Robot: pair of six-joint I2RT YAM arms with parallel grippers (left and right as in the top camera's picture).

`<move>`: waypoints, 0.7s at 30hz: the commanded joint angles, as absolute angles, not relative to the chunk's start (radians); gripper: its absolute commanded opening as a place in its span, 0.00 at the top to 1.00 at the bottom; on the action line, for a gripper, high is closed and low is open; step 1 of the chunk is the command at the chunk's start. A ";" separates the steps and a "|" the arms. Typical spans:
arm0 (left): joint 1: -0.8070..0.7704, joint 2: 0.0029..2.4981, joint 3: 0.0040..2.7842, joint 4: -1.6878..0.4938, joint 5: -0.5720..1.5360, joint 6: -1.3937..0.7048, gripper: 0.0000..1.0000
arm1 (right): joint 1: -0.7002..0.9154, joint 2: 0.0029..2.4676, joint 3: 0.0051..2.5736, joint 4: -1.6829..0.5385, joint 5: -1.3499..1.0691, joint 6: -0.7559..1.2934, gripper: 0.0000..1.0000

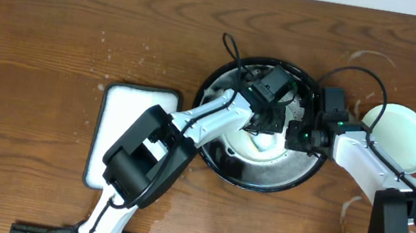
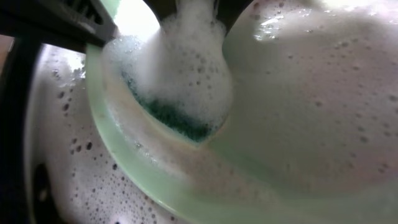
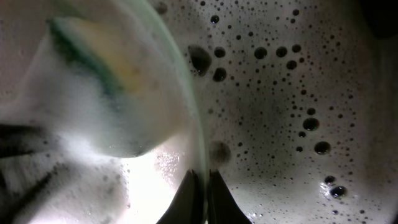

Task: Clean dirty plates on tray and stack at the side
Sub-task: 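Scrub the red-marked plate with the sponge while the right gripper holds it, then return the sponge to the white tray with the left gripper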

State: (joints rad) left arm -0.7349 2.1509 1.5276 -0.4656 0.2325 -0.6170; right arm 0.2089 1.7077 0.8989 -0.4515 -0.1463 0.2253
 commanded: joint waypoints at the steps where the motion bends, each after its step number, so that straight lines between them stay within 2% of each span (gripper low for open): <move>1: -0.715 2.207 1.497 -0.580 -0.214 -0.476 0.92 | 0.211 1.711 0.892 -0.475 -0.132 0.178 0.99; 6: -0.710 2.202 1.558 -0.681 -0.439 -0.438 0.93 | 0.210 1.711 0.892 -0.476 -0.131 0.179 0.99; 12: -0.710 2.140 1.647 -0.786 -0.433 -0.450 0.92 | 0.209 1.711 0.892 -0.482 -0.131 0.179 0.99; 21: -0.671 1.879 1.655 -0.900 -0.256 -0.450 0.92 | 0.206 1.711 0.892 -0.482 -0.131 0.179 0.99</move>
State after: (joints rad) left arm -0.7013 2.0087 1.6386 -0.8581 -0.3023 -0.4660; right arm 0.2092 1.7081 0.9005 -0.4679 -0.1570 0.2085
